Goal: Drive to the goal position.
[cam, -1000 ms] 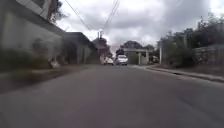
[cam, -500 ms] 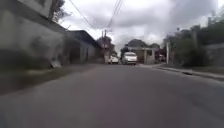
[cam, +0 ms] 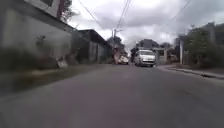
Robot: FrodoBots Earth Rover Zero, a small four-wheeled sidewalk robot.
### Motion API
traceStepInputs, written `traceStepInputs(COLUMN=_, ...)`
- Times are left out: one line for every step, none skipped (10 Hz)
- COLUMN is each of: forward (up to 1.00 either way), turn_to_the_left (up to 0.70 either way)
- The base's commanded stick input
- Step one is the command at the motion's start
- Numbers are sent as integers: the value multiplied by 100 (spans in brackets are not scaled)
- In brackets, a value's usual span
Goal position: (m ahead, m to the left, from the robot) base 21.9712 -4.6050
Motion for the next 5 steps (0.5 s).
traceStepInputs(forward=100, turn_to_the_left=0)
traceStepInputs(forward=100, turn_to_the_left=0)
traceStepInputs(forward=100, turn_to_the_left=0)
traceStepInputs(forward=100, turn_to_the_left=0)
traceStepInputs(forward=100, turn_to_the_left=0)
